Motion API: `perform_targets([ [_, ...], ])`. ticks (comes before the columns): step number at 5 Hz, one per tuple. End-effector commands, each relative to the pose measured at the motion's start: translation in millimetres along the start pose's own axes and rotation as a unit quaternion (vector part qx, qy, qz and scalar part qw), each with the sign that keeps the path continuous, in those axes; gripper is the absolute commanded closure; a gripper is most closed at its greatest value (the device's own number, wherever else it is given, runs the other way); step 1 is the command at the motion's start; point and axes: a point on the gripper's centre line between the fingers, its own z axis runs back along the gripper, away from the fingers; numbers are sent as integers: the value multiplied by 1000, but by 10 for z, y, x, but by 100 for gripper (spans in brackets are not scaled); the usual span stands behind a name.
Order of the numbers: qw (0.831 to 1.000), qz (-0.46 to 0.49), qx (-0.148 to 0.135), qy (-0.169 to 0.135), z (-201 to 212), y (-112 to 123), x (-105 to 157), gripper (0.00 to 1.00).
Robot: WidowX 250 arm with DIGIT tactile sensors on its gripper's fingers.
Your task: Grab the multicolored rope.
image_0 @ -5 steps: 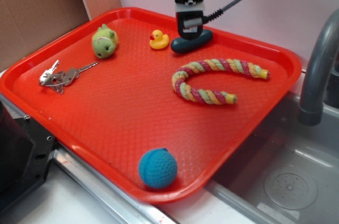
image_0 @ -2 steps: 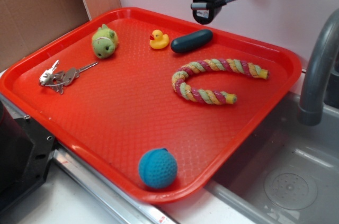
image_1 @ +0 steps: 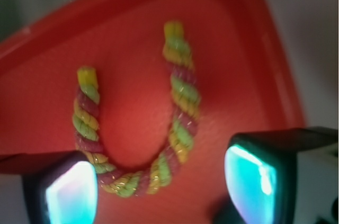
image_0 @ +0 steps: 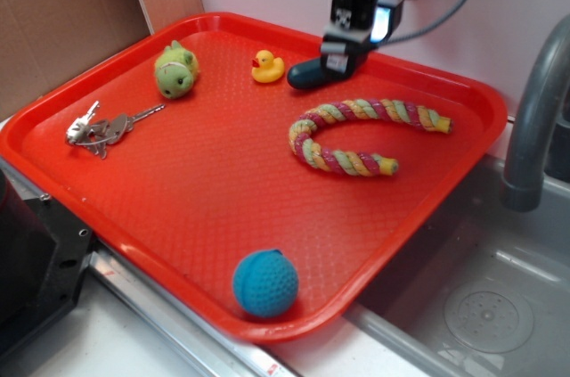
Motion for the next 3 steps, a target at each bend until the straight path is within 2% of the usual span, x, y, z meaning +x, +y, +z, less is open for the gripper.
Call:
perform_targets([
  [1,992,90,84,-30,-179,-36,-3,0],
  [3,992,113,50,2,-401,-45,-3,0],
])
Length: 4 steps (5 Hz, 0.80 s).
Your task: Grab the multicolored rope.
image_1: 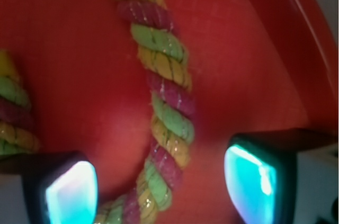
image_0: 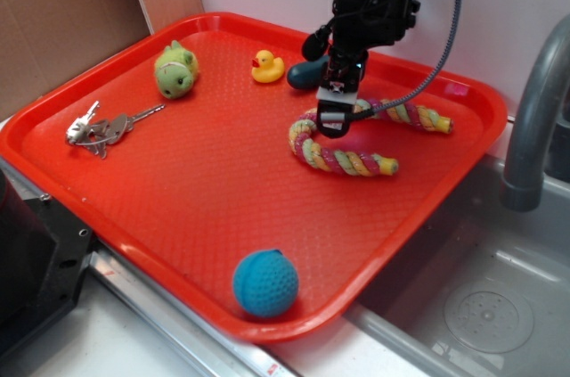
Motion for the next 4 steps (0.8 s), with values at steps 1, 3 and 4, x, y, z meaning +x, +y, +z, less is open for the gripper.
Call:
perform_targets([
  [1,1000,15,-3,2,3,-129,92,0],
  [3,998,54,6,30,-244,-371,-240,0],
  [4,996,80,-7,38,-331,-365,-318,100],
])
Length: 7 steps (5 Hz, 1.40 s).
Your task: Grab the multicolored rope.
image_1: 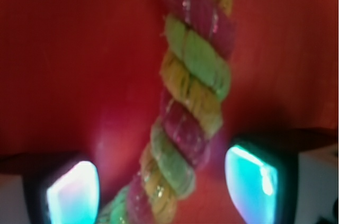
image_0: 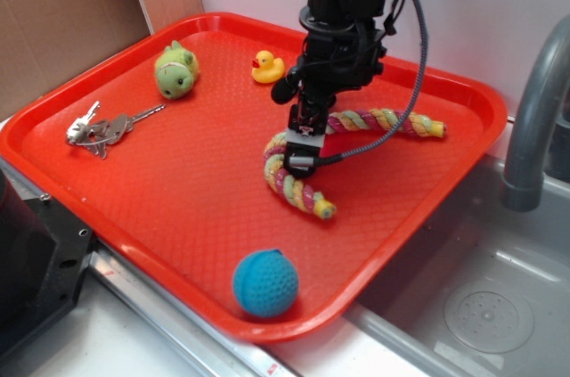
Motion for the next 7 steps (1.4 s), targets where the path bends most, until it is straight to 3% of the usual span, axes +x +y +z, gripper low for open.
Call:
perform_targets([
  [1,999,33,-13,-3,2,-18,58,100],
  [2,999,36,-5,-3,115,13,86,100],
  [3,997,70,19,-16,620,65,66,100],
  [4,985,133,57,-90,1168,-17,146,100],
  [5,957,255,27,-137,1646,-97,-199,100],
  [6,908,372,-7,-191,2052,-59,-650,100],
  [7,887,415,-7,-202,2516,-50,-834,100],
])
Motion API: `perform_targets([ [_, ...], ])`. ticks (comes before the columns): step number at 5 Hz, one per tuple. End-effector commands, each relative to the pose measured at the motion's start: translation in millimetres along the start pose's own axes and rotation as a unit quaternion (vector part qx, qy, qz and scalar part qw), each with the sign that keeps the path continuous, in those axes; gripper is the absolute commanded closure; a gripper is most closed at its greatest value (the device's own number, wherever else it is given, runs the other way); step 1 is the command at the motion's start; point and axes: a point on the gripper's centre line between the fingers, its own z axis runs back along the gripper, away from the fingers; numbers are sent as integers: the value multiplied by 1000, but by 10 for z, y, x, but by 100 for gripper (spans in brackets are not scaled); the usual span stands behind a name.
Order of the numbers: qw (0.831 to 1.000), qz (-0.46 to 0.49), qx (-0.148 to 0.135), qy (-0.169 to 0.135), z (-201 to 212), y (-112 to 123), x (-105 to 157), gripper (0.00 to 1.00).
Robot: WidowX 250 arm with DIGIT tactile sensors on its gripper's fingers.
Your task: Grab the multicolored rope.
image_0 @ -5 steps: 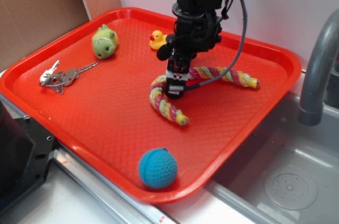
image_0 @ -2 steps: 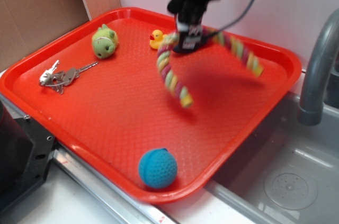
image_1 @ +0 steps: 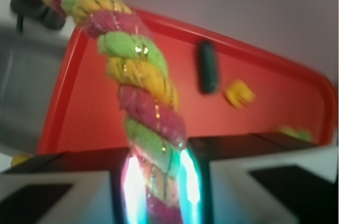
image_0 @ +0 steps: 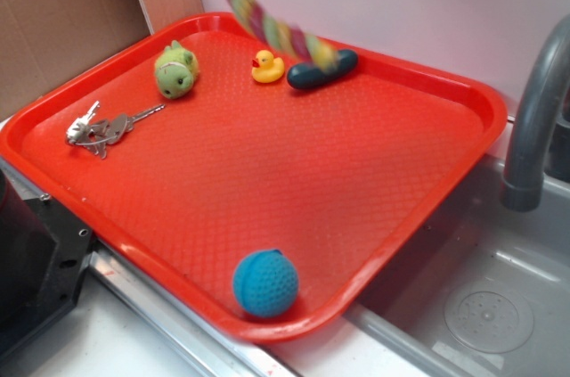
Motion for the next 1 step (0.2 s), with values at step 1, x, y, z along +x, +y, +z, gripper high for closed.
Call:
perform_targets([
  [1,998,35,19,-42,1005,-139,195,100],
])
